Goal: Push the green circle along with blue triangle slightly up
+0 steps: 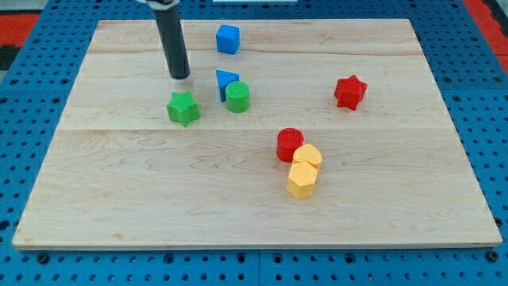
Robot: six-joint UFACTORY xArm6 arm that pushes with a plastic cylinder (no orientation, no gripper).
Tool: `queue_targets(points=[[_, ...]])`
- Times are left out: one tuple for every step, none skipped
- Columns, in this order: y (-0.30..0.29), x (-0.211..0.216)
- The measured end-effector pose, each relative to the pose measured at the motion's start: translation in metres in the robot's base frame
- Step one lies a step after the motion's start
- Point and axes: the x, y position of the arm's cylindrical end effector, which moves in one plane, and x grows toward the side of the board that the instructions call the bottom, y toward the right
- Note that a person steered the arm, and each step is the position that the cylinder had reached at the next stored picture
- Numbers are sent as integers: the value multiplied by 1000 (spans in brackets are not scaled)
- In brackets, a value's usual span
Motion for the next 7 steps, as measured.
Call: queue_targets(points=[[6, -7], [25, -17], [77, -43], [131, -25], [164, 26], [169, 58], [168, 53]])
